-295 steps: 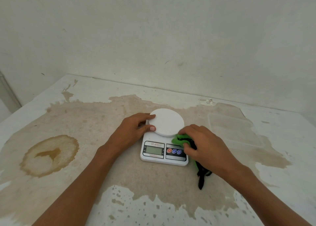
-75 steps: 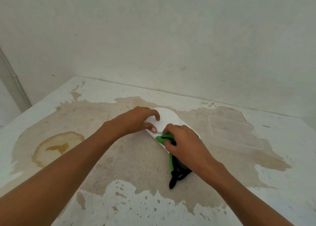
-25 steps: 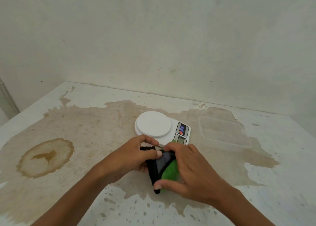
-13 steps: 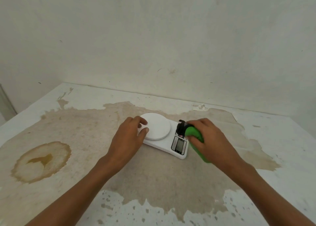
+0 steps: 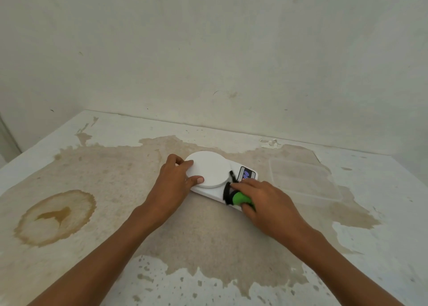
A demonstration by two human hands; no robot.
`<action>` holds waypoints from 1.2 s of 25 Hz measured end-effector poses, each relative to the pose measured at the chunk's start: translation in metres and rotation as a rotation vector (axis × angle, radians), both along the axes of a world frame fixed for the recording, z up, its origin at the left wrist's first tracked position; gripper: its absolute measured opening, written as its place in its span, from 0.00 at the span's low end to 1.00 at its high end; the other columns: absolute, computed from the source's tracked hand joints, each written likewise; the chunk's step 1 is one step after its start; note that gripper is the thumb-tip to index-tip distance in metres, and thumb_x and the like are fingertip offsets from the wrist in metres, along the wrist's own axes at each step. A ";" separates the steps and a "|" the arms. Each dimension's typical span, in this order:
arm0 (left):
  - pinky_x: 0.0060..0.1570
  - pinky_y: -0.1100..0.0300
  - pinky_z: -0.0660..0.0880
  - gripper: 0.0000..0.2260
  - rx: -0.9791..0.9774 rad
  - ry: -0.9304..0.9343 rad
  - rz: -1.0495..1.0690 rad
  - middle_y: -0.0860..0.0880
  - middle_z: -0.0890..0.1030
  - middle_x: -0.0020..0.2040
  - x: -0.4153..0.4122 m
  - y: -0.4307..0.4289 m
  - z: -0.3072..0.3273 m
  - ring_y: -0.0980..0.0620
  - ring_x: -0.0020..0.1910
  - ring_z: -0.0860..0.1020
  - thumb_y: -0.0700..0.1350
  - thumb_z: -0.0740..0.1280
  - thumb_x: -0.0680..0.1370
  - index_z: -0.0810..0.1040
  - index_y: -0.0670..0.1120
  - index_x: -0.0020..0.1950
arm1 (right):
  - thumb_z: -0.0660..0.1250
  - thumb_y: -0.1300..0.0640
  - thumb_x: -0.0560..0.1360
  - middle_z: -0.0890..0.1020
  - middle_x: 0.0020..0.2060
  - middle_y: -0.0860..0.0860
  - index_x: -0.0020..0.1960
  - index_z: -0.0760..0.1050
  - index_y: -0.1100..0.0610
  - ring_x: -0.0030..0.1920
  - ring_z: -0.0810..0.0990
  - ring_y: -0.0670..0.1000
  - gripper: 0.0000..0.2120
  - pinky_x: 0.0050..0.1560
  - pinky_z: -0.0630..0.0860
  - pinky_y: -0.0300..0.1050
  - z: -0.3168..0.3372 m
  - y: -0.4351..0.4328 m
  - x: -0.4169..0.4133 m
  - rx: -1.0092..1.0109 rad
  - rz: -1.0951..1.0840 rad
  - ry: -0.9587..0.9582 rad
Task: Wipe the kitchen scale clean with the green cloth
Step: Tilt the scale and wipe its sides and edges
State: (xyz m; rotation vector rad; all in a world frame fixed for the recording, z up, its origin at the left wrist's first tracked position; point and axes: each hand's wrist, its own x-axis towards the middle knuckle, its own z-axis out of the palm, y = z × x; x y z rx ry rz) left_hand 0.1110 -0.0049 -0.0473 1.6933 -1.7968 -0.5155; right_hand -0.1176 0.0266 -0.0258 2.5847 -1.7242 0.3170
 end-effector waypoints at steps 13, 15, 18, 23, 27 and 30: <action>0.70 0.43 0.66 0.48 0.023 -0.079 -0.073 0.47 0.59 0.78 -0.013 -0.005 0.000 0.45 0.76 0.59 0.72 0.68 0.64 0.57 0.51 0.77 | 0.63 0.53 0.75 0.74 0.63 0.42 0.68 0.68 0.44 0.56 0.76 0.48 0.21 0.47 0.74 0.43 0.000 0.011 -0.008 0.042 -0.044 -0.058; 0.69 0.44 0.66 0.48 0.019 -0.098 -0.069 0.47 0.59 0.78 -0.013 -0.009 -0.002 0.45 0.76 0.59 0.70 0.69 0.65 0.56 0.52 0.77 | 0.65 0.51 0.73 0.75 0.59 0.38 0.64 0.70 0.39 0.55 0.75 0.44 0.21 0.47 0.75 0.43 0.005 0.020 -0.010 0.141 0.025 -0.120; 0.69 0.45 0.66 0.44 0.029 -0.102 -0.054 0.47 0.61 0.77 -0.004 -0.015 -0.001 0.46 0.75 0.60 0.67 0.71 0.66 0.58 0.52 0.77 | 0.66 0.52 0.72 0.78 0.54 0.37 0.60 0.73 0.38 0.49 0.76 0.42 0.18 0.48 0.77 0.44 0.014 0.012 -0.025 0.190 -0.056 -0.266; 0.70 0.50 0.65 0.46 0.151 -0.148 -0.192 0.52 0.61 0.77 0.029 -0.030 0.013 0.49 0.74 0.62 0.67 0.68 0.62 0.61 0.51 0.75 | 0.65 0.53 0.76 0.77 0.56 0.42 0.63 0.72 0.43 0.49 0.76 0.46 0.17 0.46 0.76 0.46 0.005 -0.002 -0.023 0.052 -0.131 -0.305; 0.72 0.44 0.59 0.49 0.243 -0.176 -0.236 0.50 0.55 0.79 0.035 -0.034 0.019 0.47 0.77 0.51 0.66 0.70 0.64 0.52 0.54 0.79 | 0.64 0.52 0.76 0.74 0.62 0.42 0.68 0.68 0.43 0.55 0.76 0.49 0.22 0.47 0.73 0.44 -0.001 -0.001 0.005 -0.002 -0.028 -0.123; 0.71 0.41 0.57 0.56 0.259 -0.244 -0.216 0.46 0.50 0.79 0.021 -0.034 0.019 0.43 0.77 0.47 0.69 0.73 0.62 0.44 0.56 0.79 | 0.63 0.52 0.75 0.73 0.64 0.42 0.69 0.67 0.43 0.57 0.74 0.52 0.23 0.53 0.73 0.48 -0.005 0.016 0.025 0.012 0.154 -0.046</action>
